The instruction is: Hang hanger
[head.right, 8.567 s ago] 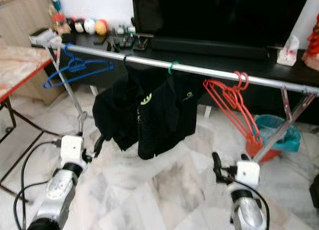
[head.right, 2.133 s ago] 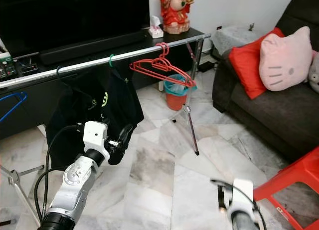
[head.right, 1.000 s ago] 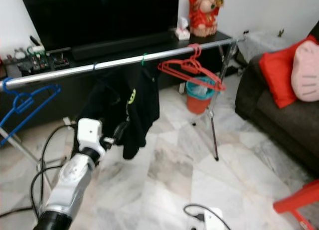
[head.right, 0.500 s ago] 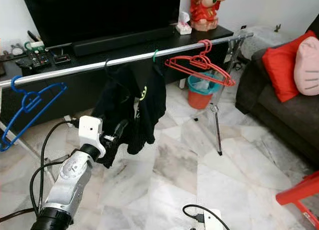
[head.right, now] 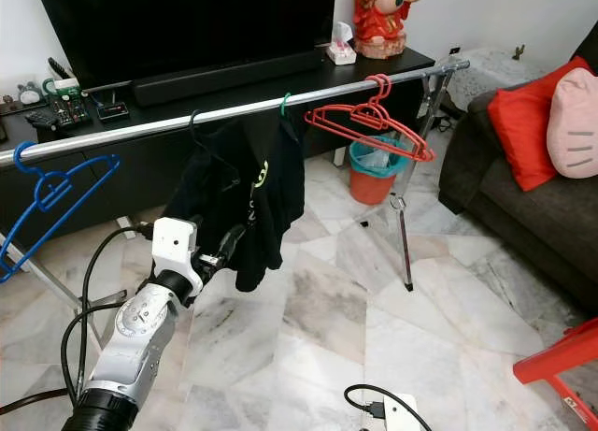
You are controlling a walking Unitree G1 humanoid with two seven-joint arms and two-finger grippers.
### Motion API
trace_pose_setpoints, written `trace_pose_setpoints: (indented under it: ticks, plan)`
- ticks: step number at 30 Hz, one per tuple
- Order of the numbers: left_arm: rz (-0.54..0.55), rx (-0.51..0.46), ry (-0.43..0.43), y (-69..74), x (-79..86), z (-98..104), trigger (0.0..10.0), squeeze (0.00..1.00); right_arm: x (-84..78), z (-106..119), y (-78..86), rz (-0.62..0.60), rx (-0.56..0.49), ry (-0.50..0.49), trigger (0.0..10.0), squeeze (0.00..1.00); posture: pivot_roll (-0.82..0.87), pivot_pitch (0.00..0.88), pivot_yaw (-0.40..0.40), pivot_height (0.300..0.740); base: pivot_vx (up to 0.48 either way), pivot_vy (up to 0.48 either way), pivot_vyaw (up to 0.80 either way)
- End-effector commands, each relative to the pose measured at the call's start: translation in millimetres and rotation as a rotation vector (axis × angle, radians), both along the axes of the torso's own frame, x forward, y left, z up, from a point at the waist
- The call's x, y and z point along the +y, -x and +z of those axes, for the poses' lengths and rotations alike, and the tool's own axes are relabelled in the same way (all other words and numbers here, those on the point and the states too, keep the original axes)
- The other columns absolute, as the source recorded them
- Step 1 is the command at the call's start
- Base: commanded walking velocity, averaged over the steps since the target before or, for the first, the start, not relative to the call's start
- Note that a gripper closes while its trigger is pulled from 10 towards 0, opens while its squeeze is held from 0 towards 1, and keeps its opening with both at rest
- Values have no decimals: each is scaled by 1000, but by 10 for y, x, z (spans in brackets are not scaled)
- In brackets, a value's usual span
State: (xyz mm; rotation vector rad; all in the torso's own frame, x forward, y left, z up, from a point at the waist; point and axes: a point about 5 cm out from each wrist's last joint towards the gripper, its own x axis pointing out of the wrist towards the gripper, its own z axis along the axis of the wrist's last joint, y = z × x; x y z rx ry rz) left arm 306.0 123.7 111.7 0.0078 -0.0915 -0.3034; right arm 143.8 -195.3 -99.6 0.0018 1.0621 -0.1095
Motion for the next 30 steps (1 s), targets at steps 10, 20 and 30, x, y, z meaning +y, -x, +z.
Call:
trace_pose_setpoints:
  ticks: [10, 20, 30]
  plan:
    - [-17, -14, -1, -1, -23, 47, 10000, 0, -9, -3, 9, -8, 5, -6, 10000, 0, 41, 0, 7, 740, 0, 0, 0]
    - [-23, -17, 1, 0, -29, 47, 10000, 0, -10, -7, 17, -1, 17, -9, 10000, 0, 42, 0, 7, 740, 263, 0, 0]
    - [-24, -16, -1, 0, -28, 44, 10000, 0, -8, -12, 25, 0, 27, -17, 10000, 0, 42, 0, 6, 740, 300, 0, 0]
